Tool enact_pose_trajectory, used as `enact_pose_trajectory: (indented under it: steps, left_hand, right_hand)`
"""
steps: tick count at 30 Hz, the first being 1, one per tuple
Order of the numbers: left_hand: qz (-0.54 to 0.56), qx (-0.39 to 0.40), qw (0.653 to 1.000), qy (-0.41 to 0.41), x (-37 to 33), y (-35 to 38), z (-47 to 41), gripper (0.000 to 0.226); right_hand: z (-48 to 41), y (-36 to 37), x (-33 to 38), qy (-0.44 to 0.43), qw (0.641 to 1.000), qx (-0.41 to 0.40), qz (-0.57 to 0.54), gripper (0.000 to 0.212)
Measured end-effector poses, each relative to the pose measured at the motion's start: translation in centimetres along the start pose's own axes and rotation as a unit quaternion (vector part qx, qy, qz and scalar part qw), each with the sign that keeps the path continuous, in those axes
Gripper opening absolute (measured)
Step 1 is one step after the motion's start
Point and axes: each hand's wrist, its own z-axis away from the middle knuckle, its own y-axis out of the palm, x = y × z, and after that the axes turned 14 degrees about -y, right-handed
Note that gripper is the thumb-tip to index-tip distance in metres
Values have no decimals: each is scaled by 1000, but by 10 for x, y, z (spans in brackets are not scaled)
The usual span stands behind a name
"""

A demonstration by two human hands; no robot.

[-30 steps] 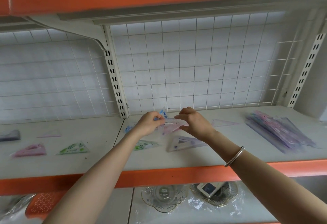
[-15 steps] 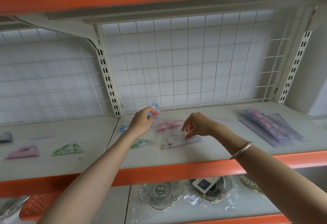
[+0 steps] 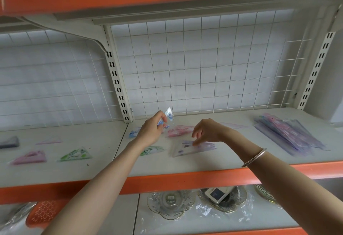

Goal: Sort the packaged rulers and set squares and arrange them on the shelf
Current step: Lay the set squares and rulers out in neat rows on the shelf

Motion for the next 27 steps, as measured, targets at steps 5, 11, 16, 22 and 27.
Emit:
enact_pose_trajectory:
  steps: [5, 11, 16, 22, 27]
  left_hand:
    - [-12, 18, 1000, 19, 3, -1, 0, 26]
    - [132, 44, 990, -19, 3, -6, 2, 18]
    - [184, 48, 981, -31, 3, -17, 7, 13]
    - [222, 71, 971, -62, 11, -30, 10, 8]
    - [287, 2, 955, -73, 6, -41, 8, 19]
  right_hand:
    - [-15, 3, 15, -36, 989, -139, -15, 31]
    - [-35, 14, 34, 12, 975, -188, -122, 23]
    - [-43, 17, 45, 19, 928, -214, -306, 4]
    - [-50, 14, 51, 20, 847, -217, -485, 11]
    - [-51, 5, 57, 24, 831, -145, -537, 10]
